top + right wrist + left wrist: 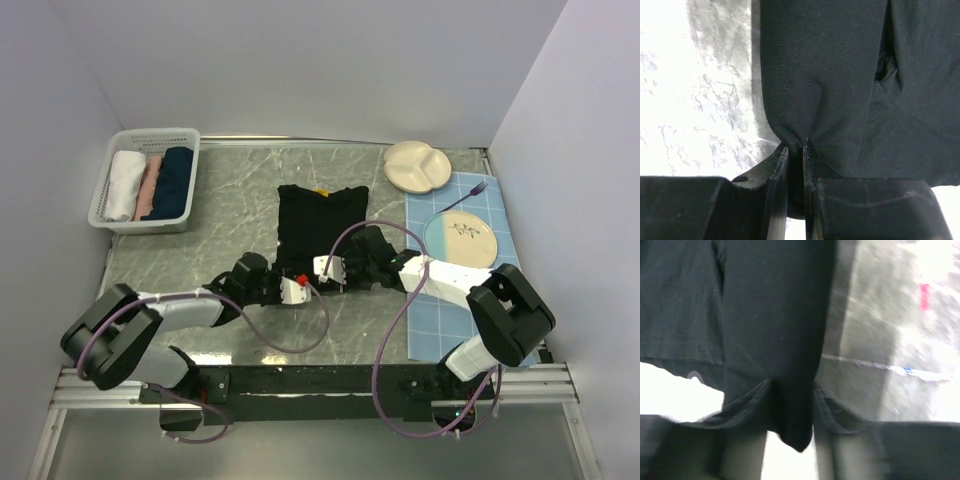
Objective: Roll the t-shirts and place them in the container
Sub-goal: Roll the T-shirt to the center of the board.
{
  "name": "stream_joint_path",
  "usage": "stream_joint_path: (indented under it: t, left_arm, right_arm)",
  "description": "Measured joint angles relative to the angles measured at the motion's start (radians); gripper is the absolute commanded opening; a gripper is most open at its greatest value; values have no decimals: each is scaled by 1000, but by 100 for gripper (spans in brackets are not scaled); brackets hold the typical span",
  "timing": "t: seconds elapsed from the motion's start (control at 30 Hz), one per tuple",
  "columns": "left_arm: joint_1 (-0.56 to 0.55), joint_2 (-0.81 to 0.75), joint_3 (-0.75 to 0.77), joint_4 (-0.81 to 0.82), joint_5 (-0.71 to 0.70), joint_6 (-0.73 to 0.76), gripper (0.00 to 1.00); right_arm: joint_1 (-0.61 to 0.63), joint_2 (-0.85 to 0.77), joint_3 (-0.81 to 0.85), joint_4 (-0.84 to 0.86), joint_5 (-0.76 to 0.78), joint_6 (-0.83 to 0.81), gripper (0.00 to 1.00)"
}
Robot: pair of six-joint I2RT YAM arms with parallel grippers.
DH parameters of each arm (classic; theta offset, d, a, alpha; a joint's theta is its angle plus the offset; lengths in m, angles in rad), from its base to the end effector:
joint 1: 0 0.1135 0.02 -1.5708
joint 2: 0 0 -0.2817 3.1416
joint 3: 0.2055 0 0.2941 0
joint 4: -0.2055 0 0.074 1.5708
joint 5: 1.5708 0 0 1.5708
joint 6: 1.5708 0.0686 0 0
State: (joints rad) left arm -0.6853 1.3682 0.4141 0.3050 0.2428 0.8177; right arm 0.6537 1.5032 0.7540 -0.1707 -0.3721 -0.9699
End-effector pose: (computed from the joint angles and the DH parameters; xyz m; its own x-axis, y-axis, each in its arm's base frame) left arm 0.2147 -0.1968 0.1043 0.2363 0.7215 -0.6508 0.8630 0.1519 0.4818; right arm 0.2517 0.2243 0.1327 0.2544 -0.7730 -0.5811 -0.9401 -0.0567 -0.3362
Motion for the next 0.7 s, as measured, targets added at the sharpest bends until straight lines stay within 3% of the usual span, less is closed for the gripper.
stream_joint_path:
  t: [0.1, 0.2, 0.7]
  left_arm:
    - [0, 40, 54, -23, -11, -19, 10]
    - [7, 43, 125, -133, 1, -39, 6]
    - [126, 43, 433, -724, 356, -160, 7]
  right_arm:
    - [-1, 0, 3, -12, -4, 11, 8]
    - [-8, 0, 26, -63, -20, 29, 8]
    - [-126, -10, 190, -446, -320, 225, 8]
